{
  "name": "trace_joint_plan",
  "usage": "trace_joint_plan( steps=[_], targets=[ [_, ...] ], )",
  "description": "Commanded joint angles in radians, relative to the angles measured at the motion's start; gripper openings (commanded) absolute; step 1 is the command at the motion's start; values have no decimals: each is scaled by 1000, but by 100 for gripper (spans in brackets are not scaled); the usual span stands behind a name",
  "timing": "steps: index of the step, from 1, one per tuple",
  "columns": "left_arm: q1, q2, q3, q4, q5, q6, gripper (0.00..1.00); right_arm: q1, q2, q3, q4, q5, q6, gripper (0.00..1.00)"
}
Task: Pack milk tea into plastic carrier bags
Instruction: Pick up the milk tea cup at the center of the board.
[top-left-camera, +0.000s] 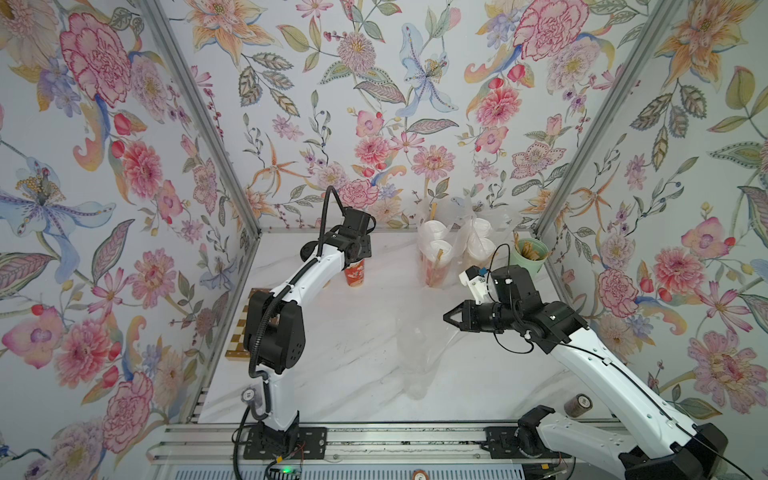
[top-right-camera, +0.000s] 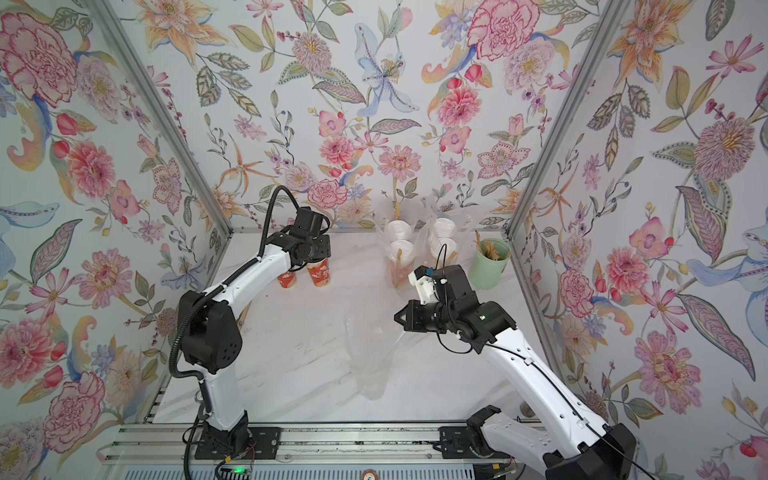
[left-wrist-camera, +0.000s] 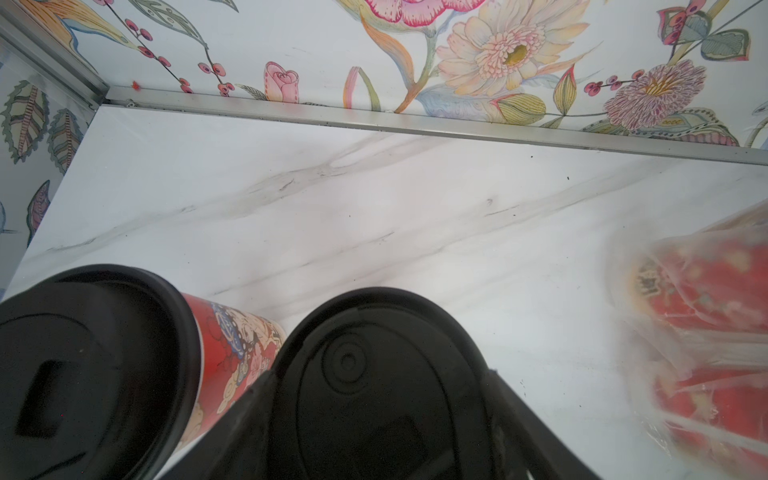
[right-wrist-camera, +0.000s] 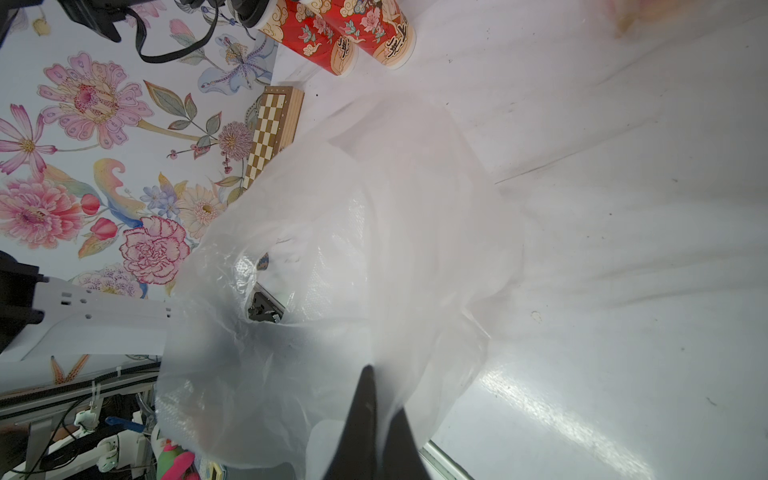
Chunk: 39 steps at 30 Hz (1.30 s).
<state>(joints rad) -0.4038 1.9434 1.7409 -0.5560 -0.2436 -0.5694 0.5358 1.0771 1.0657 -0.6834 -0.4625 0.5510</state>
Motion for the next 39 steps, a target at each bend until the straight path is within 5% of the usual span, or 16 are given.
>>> trace_joint_plan(
  steps=[1,16,39],
  targets=[
    [5,32,-24,-16,-15,-11,76,6,-4,5,6,7,8,0],
    [-16,-2,8,-40,-20,10,57,6,1,28,5,16,8,0],
    [-177,-165,287,-312,4,101,45,9,13,18,10,17,2,0]
  ],
)
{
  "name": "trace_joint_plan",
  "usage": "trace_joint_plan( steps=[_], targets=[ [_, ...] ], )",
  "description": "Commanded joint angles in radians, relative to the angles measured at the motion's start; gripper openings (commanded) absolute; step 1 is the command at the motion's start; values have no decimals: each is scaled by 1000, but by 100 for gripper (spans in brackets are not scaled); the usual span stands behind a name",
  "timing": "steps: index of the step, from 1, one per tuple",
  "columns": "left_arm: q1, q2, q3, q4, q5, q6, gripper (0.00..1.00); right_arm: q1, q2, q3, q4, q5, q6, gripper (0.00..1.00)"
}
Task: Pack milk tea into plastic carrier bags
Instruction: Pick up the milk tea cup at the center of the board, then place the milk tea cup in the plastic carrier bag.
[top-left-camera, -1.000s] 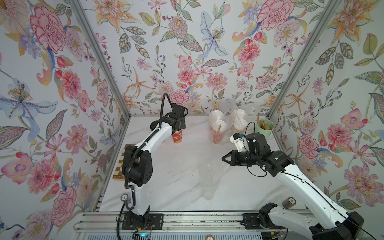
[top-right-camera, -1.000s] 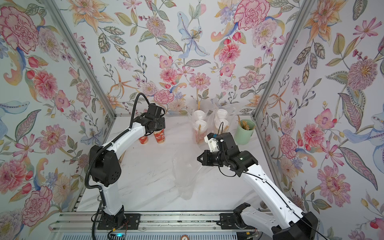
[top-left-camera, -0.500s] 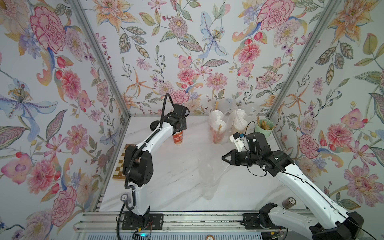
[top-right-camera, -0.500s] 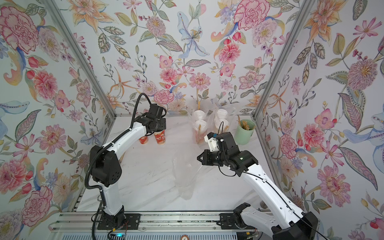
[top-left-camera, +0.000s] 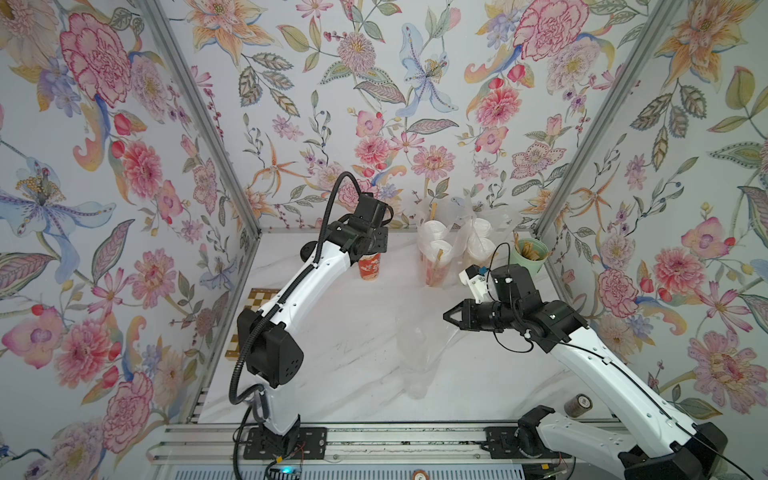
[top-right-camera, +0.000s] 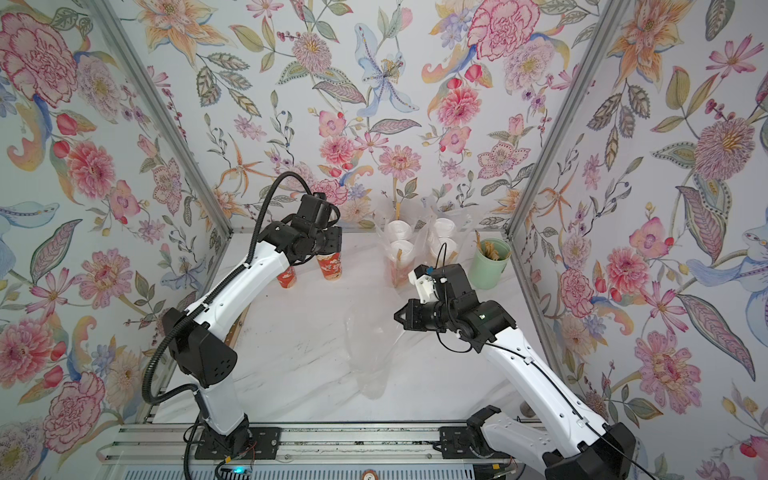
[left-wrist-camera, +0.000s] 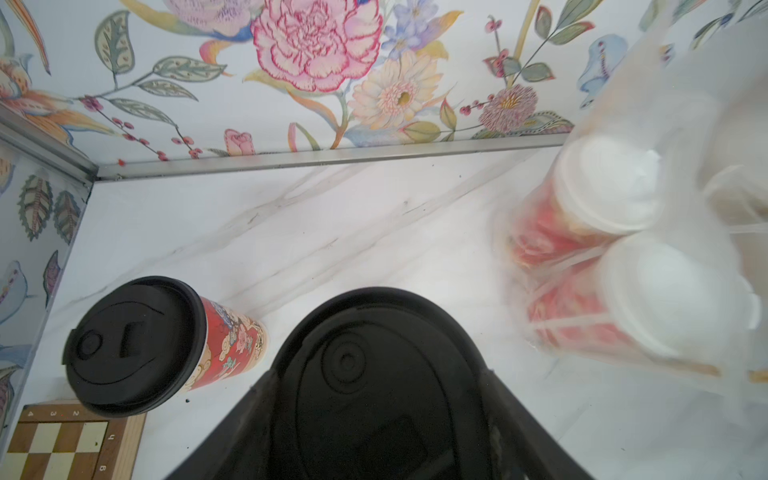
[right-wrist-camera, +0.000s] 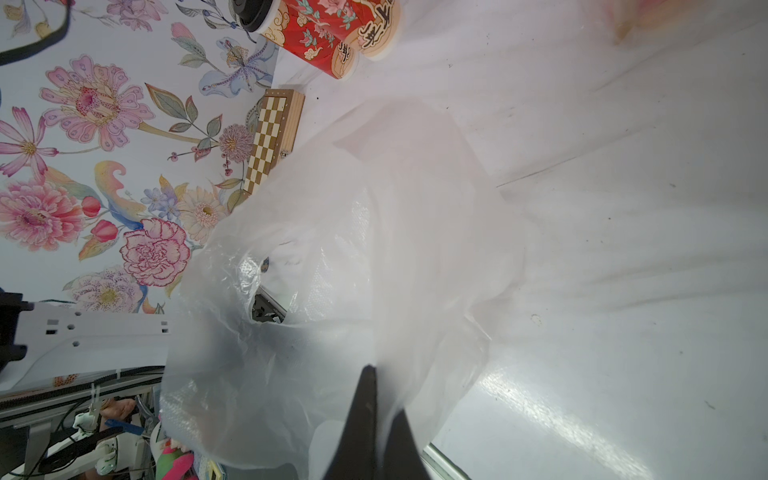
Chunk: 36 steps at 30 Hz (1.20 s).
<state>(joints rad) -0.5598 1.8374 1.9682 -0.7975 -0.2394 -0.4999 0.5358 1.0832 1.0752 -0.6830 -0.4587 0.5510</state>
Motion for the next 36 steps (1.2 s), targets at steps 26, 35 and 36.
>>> trace_joint_plan(
  steps=[26,35,36],
  targets=[
    [-361,-247,314,-250,58,3,37,13,42,18,16,12,-3,0],
    [-468,-236,247,-249,79,-22,33,13,47,23,16,11,-5,0],
    [-471,-237,231,-245,78,-26,33,14,47,22,16,11,-4,0]
  ],
)
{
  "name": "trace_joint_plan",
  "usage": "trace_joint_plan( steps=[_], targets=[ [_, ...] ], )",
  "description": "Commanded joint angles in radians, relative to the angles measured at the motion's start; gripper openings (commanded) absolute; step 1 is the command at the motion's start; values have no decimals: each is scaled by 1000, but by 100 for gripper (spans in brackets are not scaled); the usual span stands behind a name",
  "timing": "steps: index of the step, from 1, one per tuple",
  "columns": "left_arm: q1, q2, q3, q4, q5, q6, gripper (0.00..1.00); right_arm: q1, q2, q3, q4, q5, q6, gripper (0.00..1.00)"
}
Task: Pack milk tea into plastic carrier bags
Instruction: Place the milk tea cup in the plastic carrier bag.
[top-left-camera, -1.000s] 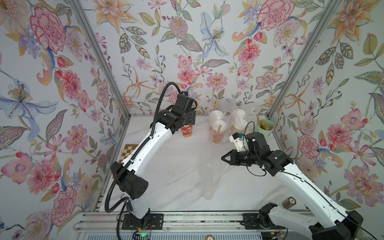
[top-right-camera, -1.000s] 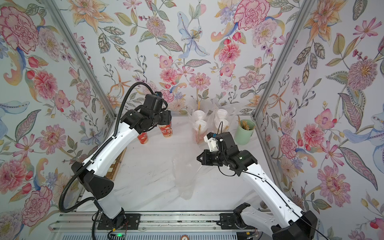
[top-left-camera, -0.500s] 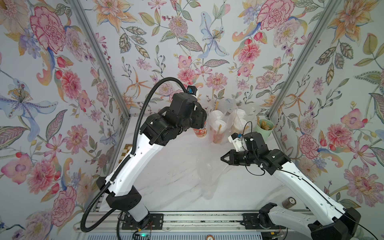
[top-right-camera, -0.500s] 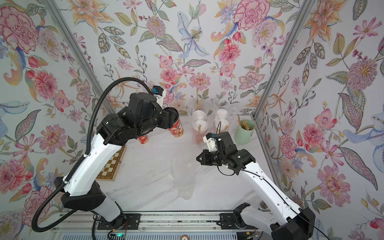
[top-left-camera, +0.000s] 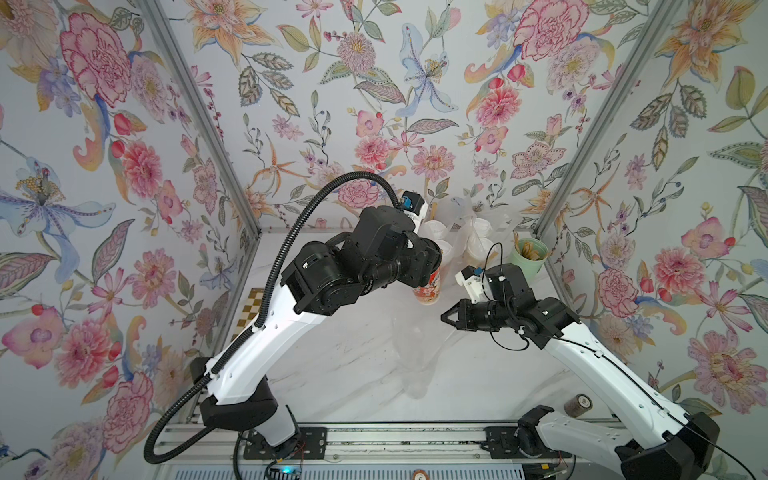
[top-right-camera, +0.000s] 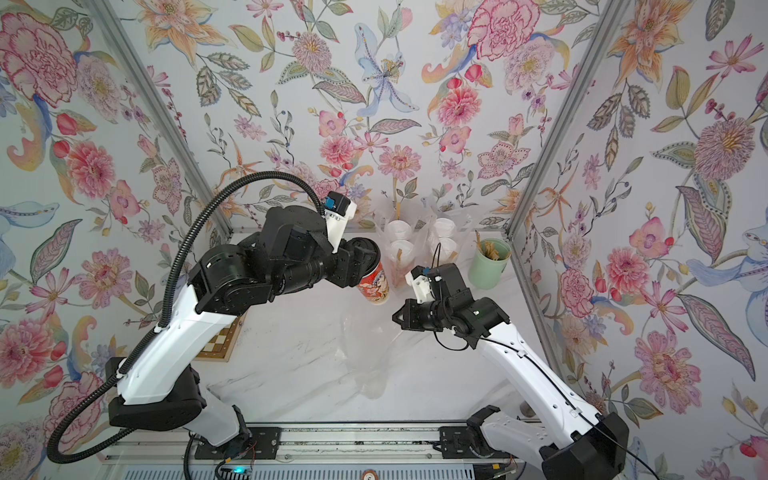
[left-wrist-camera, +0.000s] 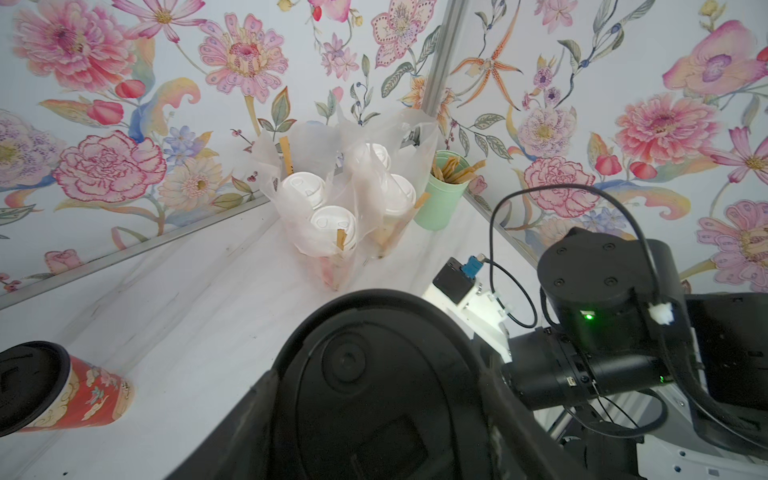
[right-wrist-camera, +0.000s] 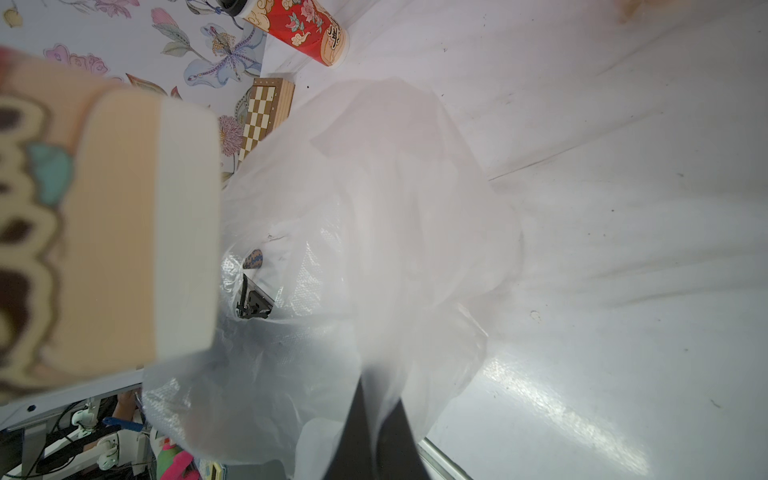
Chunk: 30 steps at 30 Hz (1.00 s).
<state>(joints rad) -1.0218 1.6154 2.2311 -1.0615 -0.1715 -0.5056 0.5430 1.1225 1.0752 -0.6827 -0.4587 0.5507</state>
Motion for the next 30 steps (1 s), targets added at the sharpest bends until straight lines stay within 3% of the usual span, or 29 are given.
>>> trace_joint_plan(
  steps=[1,7,21,30],
  targets=[
    [-9,-18,-51,18,7,-24,32,6,6,23,15,11,-5,0],
    [-9,-32,-159,40,-52,-51,32,6,12,22,15,3,-3,0],
    [-1,-44,-428,299,-130,-126,30,9,18,34,15,-6,-3,0],
    [5,-2,-527,380,-114,-145,29,9,15,36,16,-9,-11,0]
  ],
)
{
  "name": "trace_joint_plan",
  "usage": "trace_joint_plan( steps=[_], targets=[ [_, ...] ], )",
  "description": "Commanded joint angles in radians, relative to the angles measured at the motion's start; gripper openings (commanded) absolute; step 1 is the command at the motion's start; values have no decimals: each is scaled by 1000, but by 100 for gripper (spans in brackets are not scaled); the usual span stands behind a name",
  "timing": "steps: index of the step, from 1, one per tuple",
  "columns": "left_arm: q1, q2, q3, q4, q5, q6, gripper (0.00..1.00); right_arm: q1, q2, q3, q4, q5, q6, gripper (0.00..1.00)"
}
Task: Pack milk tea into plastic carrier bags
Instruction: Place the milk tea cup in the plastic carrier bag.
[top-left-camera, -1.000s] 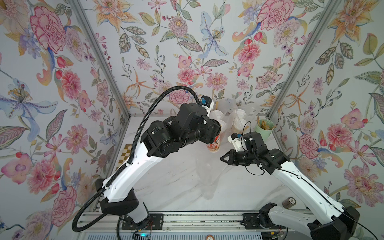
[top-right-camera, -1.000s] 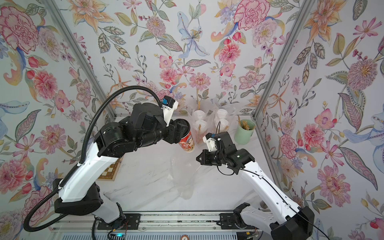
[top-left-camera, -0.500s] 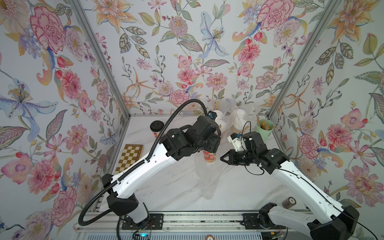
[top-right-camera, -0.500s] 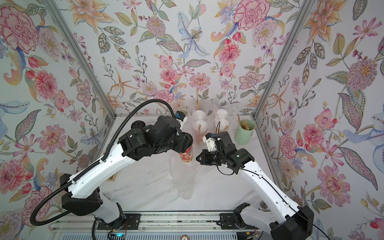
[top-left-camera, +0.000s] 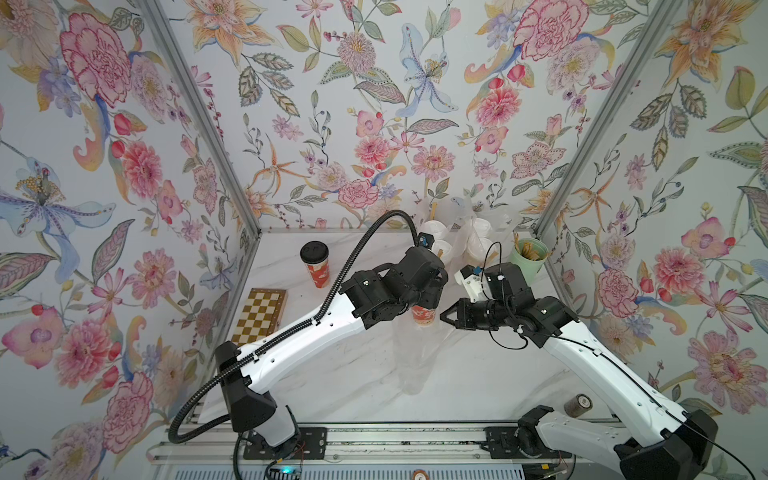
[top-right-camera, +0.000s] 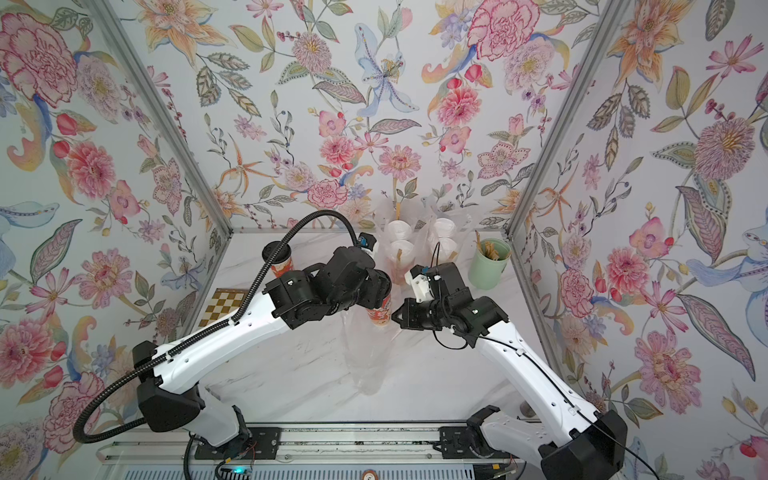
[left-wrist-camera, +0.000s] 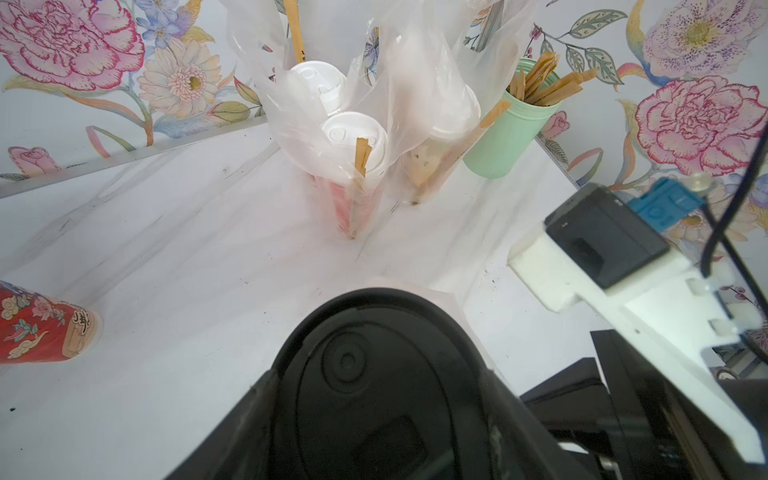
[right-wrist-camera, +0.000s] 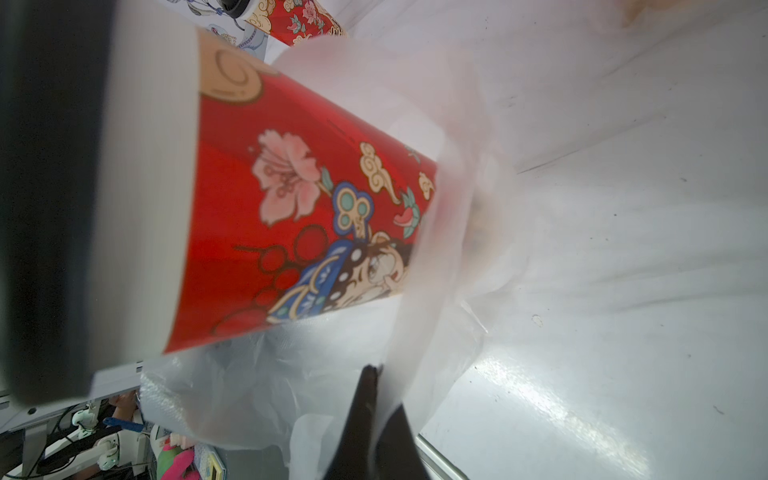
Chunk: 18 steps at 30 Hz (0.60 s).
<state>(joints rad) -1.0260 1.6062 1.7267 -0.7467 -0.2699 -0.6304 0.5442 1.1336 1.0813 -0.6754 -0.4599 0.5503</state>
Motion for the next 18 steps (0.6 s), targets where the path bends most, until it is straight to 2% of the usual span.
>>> trace_joint_plan(
  steps=[1,13,18],
  targets=[
    [9,10,-38,76,-10,-22,29,8,2,29,8,-8,-11,0],
    [12,50,-189,175,-9,-60,29,8,-9,24,8,3,-5,0],
    [12,73,-214,174,-63,-64,29,8,-24,17,7,10,-3,0]
  ],
)
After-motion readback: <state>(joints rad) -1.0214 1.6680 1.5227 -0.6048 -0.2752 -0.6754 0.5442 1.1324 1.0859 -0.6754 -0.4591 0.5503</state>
